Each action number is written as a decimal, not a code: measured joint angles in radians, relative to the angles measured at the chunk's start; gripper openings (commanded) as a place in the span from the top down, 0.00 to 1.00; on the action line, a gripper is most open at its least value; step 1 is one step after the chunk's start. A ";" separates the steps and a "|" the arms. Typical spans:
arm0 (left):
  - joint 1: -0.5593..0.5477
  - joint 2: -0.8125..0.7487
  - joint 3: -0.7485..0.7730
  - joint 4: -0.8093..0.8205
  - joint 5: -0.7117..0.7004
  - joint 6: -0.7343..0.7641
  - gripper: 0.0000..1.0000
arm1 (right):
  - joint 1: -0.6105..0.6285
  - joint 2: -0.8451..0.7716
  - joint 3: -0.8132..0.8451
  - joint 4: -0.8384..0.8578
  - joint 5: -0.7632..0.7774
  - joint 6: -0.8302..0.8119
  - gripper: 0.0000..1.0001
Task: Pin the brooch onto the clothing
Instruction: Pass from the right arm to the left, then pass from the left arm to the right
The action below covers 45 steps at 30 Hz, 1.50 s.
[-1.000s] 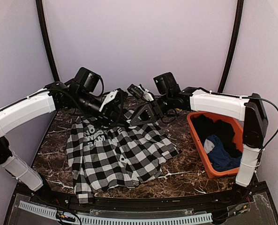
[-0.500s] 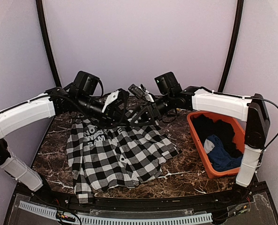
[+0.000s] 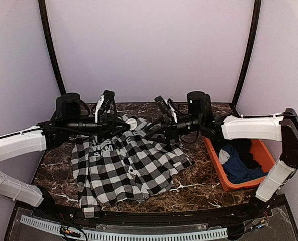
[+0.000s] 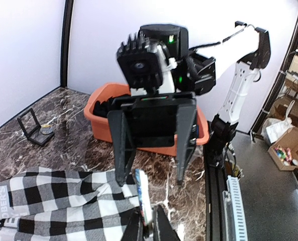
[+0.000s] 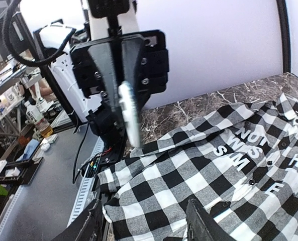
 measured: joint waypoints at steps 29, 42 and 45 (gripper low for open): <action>0.021 0.095 -0.154 0.620 0.153 -0.381 0.99 | 0.069 0.071 -0.010 0.428 0.116 0.153 0.71; 0.026 0.105 -0.154 0.639 0.154 -0.397 0.99 | 0.070 0.085 0.024 0.415 0.102 0.193 0.89; 0.027 0.106 -0.154 0.639 0.152 -0.400 0.99 | 0.070 0.087 0.026 0.415 0.095 0.200 1.00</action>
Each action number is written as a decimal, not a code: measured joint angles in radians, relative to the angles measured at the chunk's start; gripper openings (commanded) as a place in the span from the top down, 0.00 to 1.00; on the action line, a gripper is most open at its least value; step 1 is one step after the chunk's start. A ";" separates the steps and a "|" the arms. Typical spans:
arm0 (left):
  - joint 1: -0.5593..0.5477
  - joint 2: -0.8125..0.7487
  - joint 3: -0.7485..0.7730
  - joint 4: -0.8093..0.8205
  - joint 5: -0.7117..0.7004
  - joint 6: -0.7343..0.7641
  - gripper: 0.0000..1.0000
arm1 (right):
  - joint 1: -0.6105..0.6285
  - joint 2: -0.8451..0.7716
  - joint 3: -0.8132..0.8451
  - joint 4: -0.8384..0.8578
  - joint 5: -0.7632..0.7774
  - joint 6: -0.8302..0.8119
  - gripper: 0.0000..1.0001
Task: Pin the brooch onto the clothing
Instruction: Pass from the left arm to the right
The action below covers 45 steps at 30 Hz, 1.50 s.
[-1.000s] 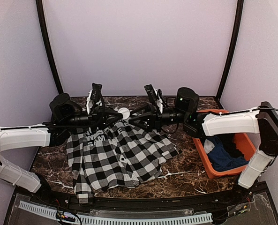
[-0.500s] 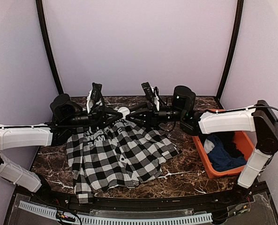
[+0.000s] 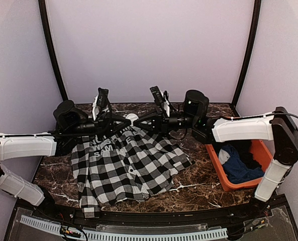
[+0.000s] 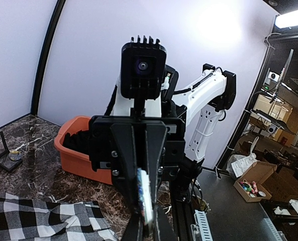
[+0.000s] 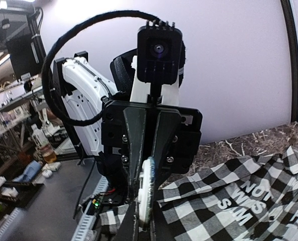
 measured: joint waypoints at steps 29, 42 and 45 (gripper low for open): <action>0.022 0.047 0.096 -0.130 -0.043 -0.039 0.27 | 0.019 -0.134 -0.111 -0.249 0.384 -0.286 1.00; 0.029 0.172 0.108 -0.128 0.002 -0.121 0.46 | 0.051 -0.171 -0.143 -0.248 0.479 -0.335 1.00; 0.029 0.188 0.108 -0.117 0.018 -0.135 0.51 | 0.064 -0.171 -0.143 -0.248 0.482 -0.350 1.00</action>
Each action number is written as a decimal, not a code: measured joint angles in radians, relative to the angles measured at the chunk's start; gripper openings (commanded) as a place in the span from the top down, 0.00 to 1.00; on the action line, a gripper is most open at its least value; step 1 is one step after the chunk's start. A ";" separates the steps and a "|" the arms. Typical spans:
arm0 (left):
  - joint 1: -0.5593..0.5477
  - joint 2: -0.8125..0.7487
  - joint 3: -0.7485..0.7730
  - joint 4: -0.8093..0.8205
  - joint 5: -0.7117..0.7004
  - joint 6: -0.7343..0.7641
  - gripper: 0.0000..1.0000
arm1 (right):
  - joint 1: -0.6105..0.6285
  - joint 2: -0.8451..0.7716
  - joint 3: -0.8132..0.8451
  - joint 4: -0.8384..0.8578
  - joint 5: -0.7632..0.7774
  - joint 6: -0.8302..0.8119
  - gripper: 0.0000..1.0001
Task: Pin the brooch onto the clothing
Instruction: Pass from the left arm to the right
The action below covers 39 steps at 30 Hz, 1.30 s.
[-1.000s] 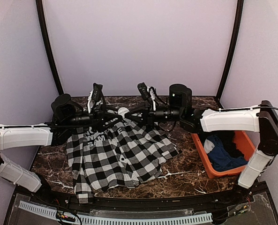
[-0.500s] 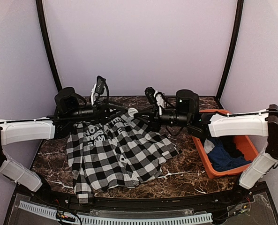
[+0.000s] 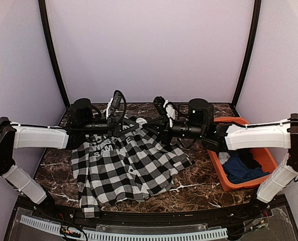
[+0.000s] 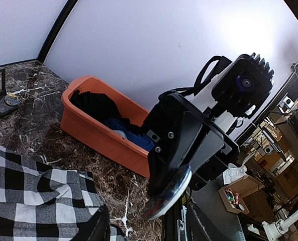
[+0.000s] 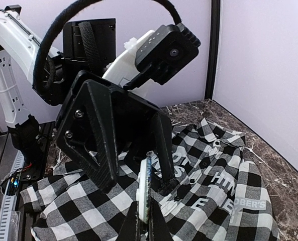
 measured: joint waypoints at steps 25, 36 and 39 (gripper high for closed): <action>0.013 0.031 -0.001 0.135 0.037 -0.090 0.78 | 0.014 0.000 0.023 -0.043 0.023 -0.013 1.00; 0.013 0.046 -0.001 0.160 0.052 -0.119 0.81 | 0.014 0.005 0.040 -0.060 0.023 -0.019 1.00; 0.014 0.049 -0.001 0.163 0.054 -0.120 0.87 | 0.014 0.006 0.042 -0.061 0.023 -0.018 1.00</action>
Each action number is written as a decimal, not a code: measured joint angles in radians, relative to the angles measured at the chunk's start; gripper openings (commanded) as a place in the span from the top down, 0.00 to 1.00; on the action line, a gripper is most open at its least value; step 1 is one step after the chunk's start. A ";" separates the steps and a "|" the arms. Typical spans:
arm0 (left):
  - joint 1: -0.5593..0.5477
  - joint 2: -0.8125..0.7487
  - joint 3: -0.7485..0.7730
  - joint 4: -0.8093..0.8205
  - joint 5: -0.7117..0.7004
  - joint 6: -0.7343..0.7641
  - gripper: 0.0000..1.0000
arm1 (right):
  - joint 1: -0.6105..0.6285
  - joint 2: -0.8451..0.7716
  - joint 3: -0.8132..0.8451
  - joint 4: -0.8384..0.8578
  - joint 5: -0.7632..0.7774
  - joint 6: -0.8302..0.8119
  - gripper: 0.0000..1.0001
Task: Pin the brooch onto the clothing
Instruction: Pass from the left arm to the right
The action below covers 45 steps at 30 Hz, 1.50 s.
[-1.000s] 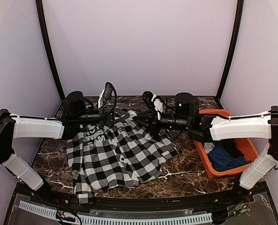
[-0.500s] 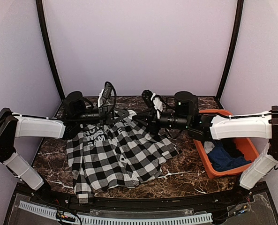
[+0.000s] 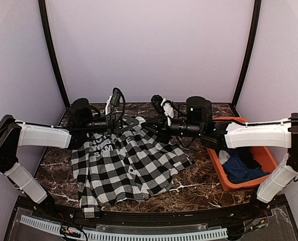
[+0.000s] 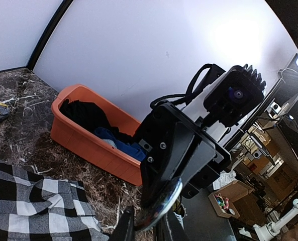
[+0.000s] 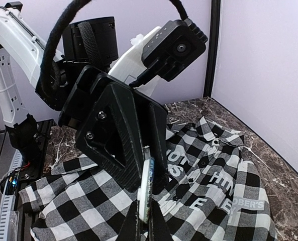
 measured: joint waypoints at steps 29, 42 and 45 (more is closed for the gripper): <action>0.023 -0.030 -0.021 -0.012 -0.012 0.026 0.56 | 0.020 0.043 0.091 -0.108 0.117 0.112 1.00; 0.052 -0.151 -0.024 -0.102 -0.001 0.105 0.53 | 0.023 0.043 0.100 -0.127 0.162 0.105 1.00; 0.052 -0.117 -0.024 -0.087 0.008 0.084 0.51 | 0.019 0.043 0.100 -0.130 0.161 0.105 1.00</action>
